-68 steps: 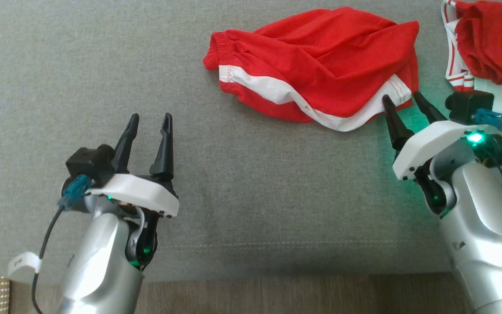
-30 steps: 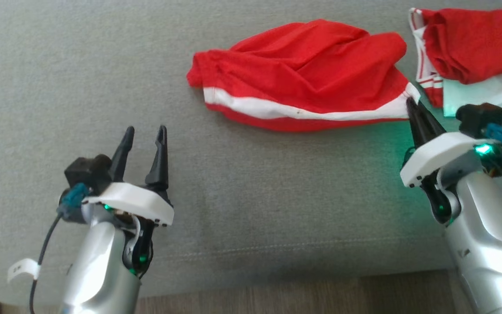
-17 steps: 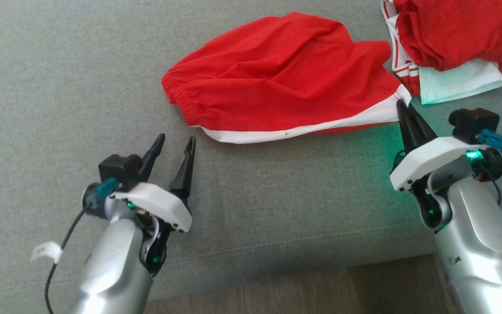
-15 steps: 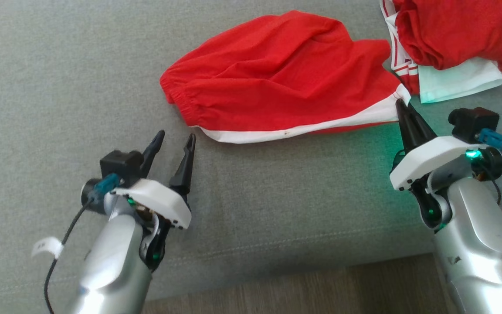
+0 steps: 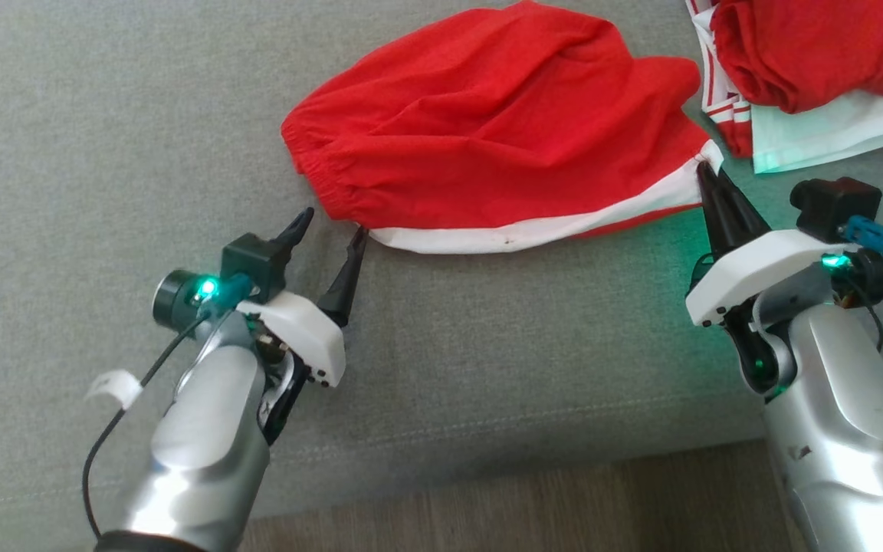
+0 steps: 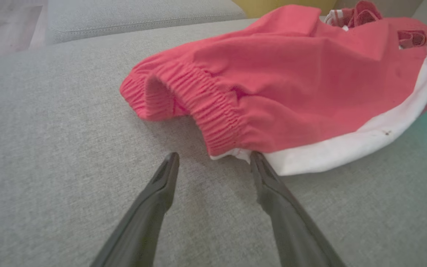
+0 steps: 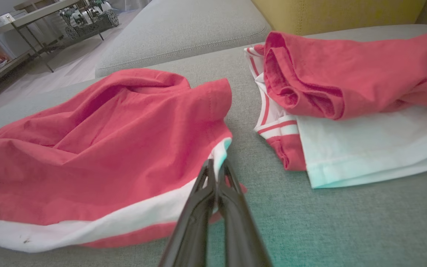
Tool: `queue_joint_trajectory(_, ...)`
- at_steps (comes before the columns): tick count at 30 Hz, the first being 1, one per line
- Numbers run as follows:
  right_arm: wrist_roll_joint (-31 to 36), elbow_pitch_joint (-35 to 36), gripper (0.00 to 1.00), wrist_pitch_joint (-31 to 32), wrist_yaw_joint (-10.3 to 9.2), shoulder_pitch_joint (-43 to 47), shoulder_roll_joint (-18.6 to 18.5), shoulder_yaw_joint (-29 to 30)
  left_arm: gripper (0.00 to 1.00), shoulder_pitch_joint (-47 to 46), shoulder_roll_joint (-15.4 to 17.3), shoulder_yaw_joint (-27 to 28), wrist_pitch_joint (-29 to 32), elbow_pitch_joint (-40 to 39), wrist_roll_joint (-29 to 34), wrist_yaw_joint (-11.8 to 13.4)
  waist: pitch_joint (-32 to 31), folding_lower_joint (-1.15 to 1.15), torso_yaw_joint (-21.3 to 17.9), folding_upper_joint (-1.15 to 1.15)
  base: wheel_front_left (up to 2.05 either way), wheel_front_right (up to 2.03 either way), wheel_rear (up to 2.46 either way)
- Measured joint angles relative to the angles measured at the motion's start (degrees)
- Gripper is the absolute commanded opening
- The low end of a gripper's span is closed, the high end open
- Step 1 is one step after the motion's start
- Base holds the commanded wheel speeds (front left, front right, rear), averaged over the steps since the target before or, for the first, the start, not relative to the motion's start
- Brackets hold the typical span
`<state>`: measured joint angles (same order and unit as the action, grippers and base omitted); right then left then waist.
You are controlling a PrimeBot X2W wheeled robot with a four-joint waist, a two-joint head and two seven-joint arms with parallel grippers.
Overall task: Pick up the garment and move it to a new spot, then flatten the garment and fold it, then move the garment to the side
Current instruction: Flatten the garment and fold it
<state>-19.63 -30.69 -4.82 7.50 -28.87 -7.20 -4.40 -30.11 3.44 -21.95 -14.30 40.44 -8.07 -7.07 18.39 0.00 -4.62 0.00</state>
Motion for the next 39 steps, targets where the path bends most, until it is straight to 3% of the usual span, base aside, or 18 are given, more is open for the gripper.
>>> queue_joint_trajectory(10,0.0,0.8,0.00,0.4,0.00,-0.4,0.0,0.0,1.00,-2.8,0.2,-1.9,0.0,2.4,1.9,-0.1,1.0,0.00,0.1,0.00,0.00,0.00,0.00)
queue_joint_trajectory(11,0.0,0.9,0.00,0.4,0.00,-0.5,0.0,0.0,0.76,-3.0,0.2,-2.0,0.0,2.5,1.9,-0.1,1.1,0.00,0.1,0.00,0.00,0.00,0.00)
queue_joint_trajectory(13,0.0,1.1,0.00,0.5,0.00,-0.6,0.0,0.0,0.05,-3.3,0.2,-2.3,0.0,2.5,1.9,-0.1,1.3,0.00,0.0,0.00,0.00,0.00,0.00)
queue_joint_trajectory(14,0.0,1.1,0.00,0.5,0.00,-0.8,0.0,0.0,0.00,-3.3,0.2,-2.6,0.0,2.4,1.9,-0.1,1.3,0.00,0.0,0.00,0.00,0.00,0.00)
queue_joint_trajectory(21,0.0,1.0,0.00,0.5,0.00,-1.0,0.0,0.4,0.00,-3.2,0.6,-3.5,0.0,1.2,1.1,-0.1,1.0,0.00,0.5,0.00,0.00,0.00,0.00)
queue_joint_trajectory(32,1.5,1.5,0.00,-1.6,0.00,-1.1,-1.1,0.7,0.00,1.5,4.0,-5.6,0.0,-7.0,-0.2,-0.4,-3.6,0.00,2.2,0.00,0.00,0.00,0.00)
queue_joint_trajectory(39,4.5,5.1,0.00,-4.5,0.00,-4.0,-3.2,0.7,0.00,3.0,5.4,-4.5,0.0,-13.7,-7.3,-0.4,-8.4,0.00,3.3,0.00,0.00,0.00,0.00)
